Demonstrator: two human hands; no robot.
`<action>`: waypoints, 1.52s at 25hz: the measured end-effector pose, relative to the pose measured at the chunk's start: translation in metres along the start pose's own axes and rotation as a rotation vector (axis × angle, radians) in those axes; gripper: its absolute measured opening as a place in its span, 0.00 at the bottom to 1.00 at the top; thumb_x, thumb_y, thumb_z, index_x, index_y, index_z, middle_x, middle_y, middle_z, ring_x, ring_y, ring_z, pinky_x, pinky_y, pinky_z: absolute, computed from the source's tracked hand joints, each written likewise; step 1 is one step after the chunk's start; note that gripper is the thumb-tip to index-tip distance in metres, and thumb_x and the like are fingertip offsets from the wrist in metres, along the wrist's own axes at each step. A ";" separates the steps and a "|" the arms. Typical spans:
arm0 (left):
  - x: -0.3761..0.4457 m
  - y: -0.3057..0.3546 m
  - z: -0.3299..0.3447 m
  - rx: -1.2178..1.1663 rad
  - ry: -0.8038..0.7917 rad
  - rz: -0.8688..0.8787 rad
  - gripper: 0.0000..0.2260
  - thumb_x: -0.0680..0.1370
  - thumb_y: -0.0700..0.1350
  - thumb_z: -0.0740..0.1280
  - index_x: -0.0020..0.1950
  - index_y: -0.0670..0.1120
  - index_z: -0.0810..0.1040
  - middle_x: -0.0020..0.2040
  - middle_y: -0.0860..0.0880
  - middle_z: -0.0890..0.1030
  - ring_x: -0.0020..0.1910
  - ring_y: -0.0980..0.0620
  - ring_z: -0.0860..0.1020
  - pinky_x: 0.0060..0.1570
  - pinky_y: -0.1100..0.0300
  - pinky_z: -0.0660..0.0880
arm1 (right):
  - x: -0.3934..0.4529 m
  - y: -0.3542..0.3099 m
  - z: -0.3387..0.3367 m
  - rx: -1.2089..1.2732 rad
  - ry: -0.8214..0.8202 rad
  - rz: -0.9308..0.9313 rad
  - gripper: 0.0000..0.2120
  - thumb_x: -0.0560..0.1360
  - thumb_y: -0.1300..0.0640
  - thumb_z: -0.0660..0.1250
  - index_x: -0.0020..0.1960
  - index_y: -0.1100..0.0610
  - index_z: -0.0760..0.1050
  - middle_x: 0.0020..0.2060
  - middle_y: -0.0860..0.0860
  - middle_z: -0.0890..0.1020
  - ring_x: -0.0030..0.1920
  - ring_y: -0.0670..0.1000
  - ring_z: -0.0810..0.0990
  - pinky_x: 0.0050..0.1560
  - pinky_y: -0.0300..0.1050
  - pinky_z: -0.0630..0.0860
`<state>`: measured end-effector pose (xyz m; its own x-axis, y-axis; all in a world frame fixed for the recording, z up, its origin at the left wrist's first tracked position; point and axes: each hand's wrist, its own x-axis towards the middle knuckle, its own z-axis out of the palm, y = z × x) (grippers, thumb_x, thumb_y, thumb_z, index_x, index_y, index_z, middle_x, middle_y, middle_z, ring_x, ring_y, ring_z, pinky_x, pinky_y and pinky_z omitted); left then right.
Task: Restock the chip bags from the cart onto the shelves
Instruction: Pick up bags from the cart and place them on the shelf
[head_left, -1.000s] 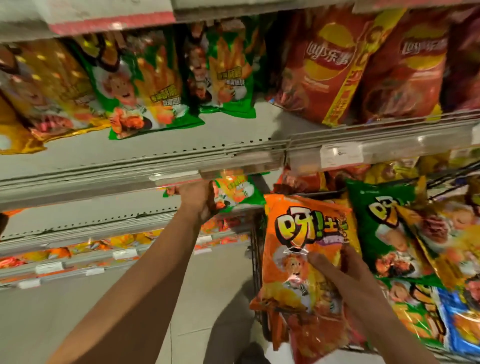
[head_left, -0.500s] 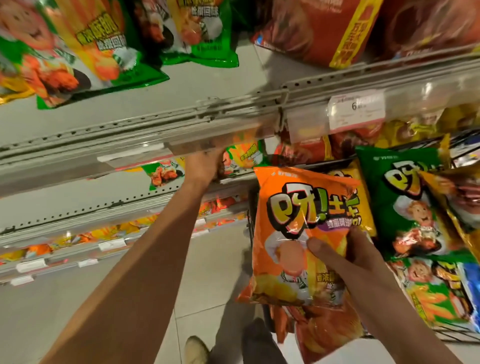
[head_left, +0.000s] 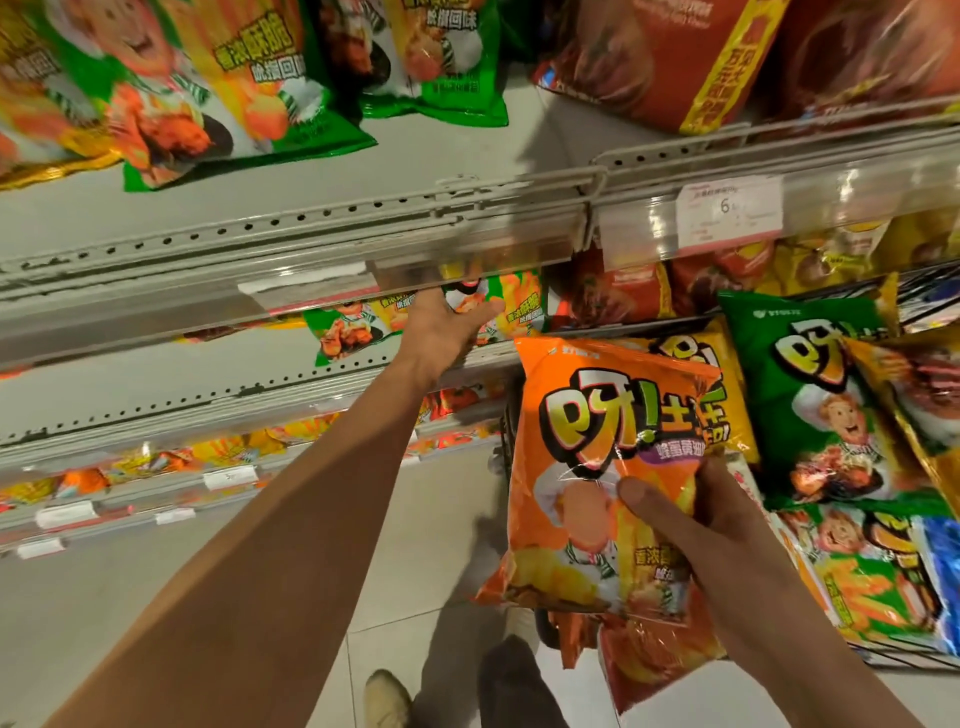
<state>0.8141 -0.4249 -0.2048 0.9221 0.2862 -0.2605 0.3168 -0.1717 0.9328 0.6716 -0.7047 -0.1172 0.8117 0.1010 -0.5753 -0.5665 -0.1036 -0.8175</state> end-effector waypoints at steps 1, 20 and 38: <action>0.004 0.003 0.001 0.013 -0.012 -0.016 0.10 0.74 0.47 0.77 0.47 0.43 0.81 0.38 0.43 0.77 0.34 0.50 0.73 0.37 0.55 0.73 | 0.000 0.001 -0.001 0.002 -0.004 0.000 0.27 0.62 0.42 0.78 0.58 0.45 0.76 0.52 0.50 0.88 0.51 0.55 0.88 0.55 0.63 0.82; -0.176 -0.060 -0.138 0.312 0.239 -0.011 0.30 0.77 0.47 0.74 0.76 0.42 0.68 0.71 0.42 0.71 0.72 0.45 0.69 0.69 0.58 0.64 | -0.027 0.013 0.108 -0.259 -0.086 -0.139 0.20 0.68 0.46 0.80 0.53 0.41 0.72 0.48 0.39 0.82 0.40 0.35 0.83 0.29 0.28 0.75; -0.261 -0.168 -0.490 0.825 0.303 -0.074 0.33 0.80 0.51 0.67 0.80 0.44 0.58 0.79 0.41 0.59 0.79 0.43 0.55 0.77 0.54 0.53 | -0.022 0.045 0.510 -0.101 -0.445 -0.056 0.27 0.66 0.59 0.80 0.63 0.61 0.79 0.57 0.64 0.85 0.58 0.67 0.83 0.60 0.72 0.78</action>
<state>0.4111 -0.0089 -0.1713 0.8313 0.5412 -0.1263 0.5408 -0.7353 0.4086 0.5554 -0.2067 -0.1551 0.6881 0.5223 -0.5038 -0.4888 -0.1795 -0.8537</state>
